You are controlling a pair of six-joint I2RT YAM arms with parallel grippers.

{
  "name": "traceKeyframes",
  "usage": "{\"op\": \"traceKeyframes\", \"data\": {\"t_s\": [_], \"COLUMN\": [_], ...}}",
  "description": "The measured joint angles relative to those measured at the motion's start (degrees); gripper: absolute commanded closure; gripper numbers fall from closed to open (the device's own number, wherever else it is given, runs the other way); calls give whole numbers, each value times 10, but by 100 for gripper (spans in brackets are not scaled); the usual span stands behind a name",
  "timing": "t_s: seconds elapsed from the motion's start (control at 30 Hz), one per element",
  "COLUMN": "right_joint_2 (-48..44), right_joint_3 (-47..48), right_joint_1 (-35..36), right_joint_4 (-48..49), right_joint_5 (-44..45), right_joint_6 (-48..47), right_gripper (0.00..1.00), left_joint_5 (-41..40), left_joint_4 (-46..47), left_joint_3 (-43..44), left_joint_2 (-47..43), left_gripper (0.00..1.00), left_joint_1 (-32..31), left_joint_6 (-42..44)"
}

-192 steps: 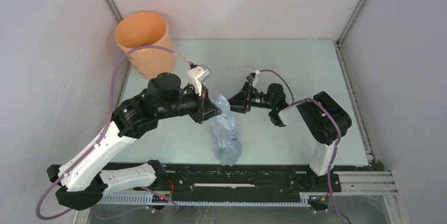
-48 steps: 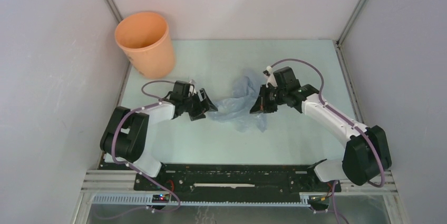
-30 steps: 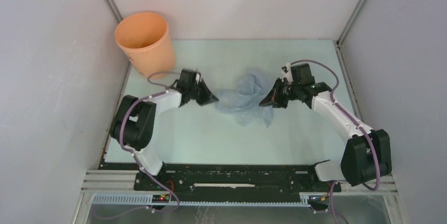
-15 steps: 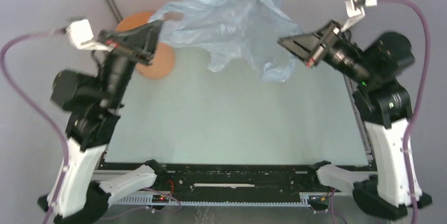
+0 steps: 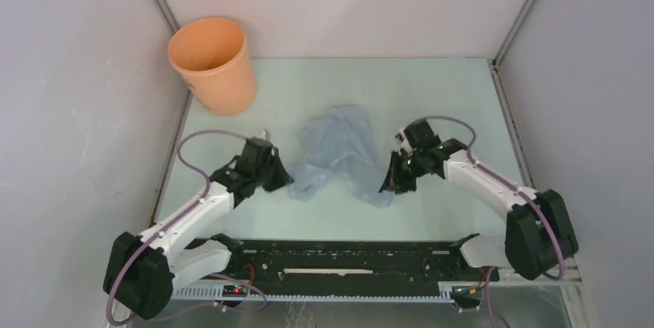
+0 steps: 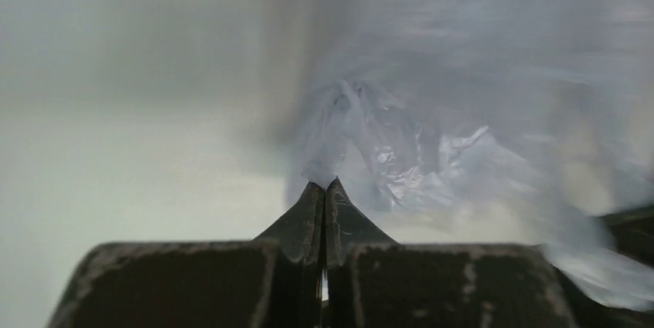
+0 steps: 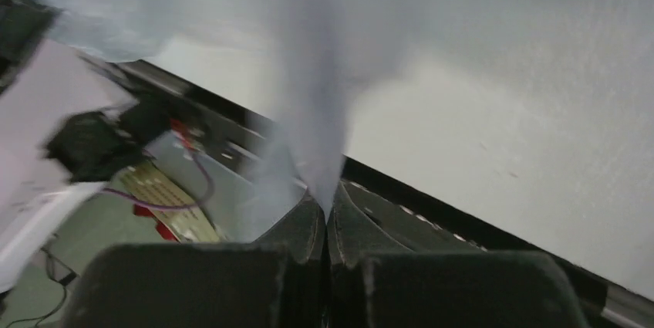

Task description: Put the trash bags into the trash bin

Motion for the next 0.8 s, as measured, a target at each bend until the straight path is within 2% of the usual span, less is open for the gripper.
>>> {"op": "traceKeyframes", "data": {"t_s": [0.07,0.13,0.23,0.33,0.37,0.43,0.47,0.53,0.6,0.67,0.73,0.8], "right_joint_2": [-22,-34,-26,3,10,5,-9,-62,-141,-205,-212,-179], "right_joint_3": [53,156,368,625,696,804,814,764,643,468,320,199], "right_joint_1": [-13,-32,-56,-61,-56,-32,-24,-13,-19,-35,-40,-41], "right_joint_4": [-17,-30,-62,-97,-98,-94,-88,-71,-38,5,27,26], "right_joint_5": [2,3,17,44,52,65,66,63,60,41,30,30], "right_joint_6": [0,-3,-11,-27,-35,-50,-55,-62,-59,-47,-32,-21], "right_gripper": [100,100,100,100,100,100,100,100,100,100,100,100], "left_joint_5": [10,20,37,42,37,32,31,28,5,-8,4,26], "left_joint_4": [-8,-27,-29,-31,-25,-9,-1,32,68,98,123,121], "left_joint_3": [71,206,475,758,829,902,908,842,718,580,425,292], "left_joint_2": [4,36,118,193,204,197,182,125,44,-14,-33,0], "left_gripper": [100,100,100,100,100,100,100,100,100,100,100,100], "left_joint_1": [0,1,0,-14,-27,-64,-78,-97,-88,-65,-37,-16], "left_joint_6": [2,16,43,80,96,127,136,144,132,106,61,21]}}
